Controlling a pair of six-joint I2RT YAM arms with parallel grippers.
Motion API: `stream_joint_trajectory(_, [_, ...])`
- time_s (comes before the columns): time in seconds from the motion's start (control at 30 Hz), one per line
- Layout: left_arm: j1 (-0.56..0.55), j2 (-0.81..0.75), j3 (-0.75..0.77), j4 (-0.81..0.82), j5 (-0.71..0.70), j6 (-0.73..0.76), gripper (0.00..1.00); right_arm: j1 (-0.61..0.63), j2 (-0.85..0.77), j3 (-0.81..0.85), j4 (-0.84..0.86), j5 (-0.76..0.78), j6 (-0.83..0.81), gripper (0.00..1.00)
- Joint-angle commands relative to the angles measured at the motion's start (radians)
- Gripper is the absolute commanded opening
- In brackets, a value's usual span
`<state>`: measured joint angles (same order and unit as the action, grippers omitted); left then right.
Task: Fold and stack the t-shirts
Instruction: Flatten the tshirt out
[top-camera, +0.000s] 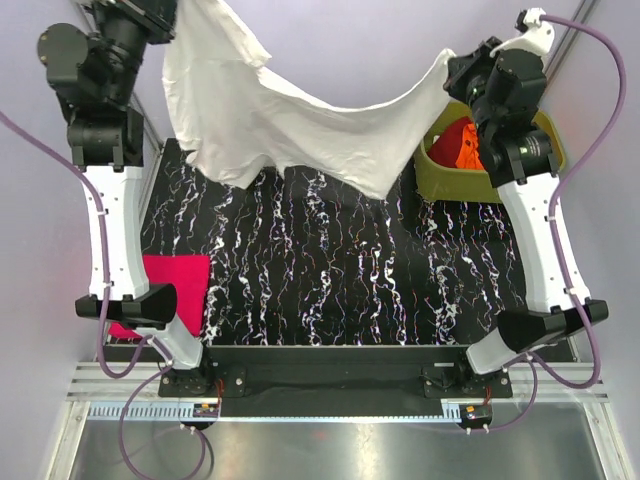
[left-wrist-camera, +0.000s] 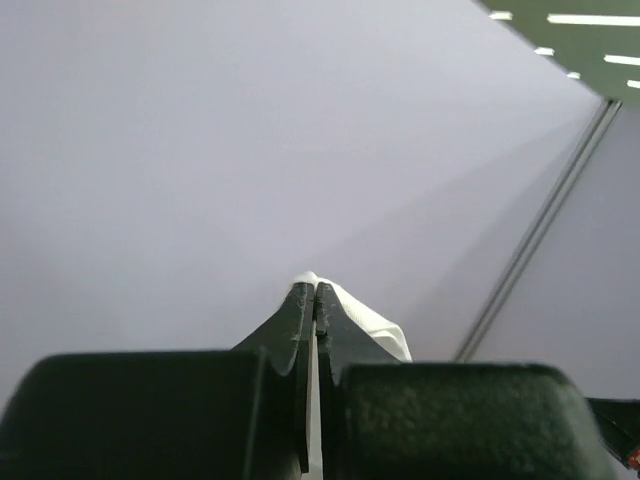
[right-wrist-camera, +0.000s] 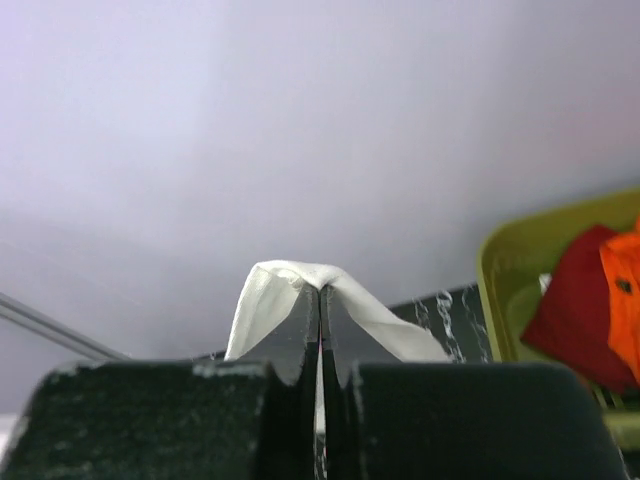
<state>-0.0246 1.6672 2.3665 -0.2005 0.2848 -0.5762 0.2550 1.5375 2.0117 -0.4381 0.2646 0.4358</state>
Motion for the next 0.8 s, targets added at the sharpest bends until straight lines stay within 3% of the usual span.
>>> stream_joint_trajectory(0.0, [0.054, 0.046, 0.079, 0.190, -0.029, -0.005, 0.00, -0.002, 0.073, 0.106, 0.179, -0.034, -0.080, 0.00])
stream_joint_trajectory(0.27, [0.094, 0.180, 0.166, 0.433, -0.055, -0.028, 0.00, -0.006, 0.357, 0.440, 0.277, -0.025, -0.126, 0.00])
stream_joint_trajectory(0.47, [0.098, 0.330, 0.264, 0.564, -0.162, -0.034, 0.00, -0.032, 0.602, 0.726, 0.311, 0.010, -0.109, 0.00])
stream_joint_trajectory(0.77, [0.115, 0.396, 0.301, 0.730, -0.268, -0.083, 0.00, -0.099, 0.673, 0.774, 0.397, 0.033, 0.026, 0.00])
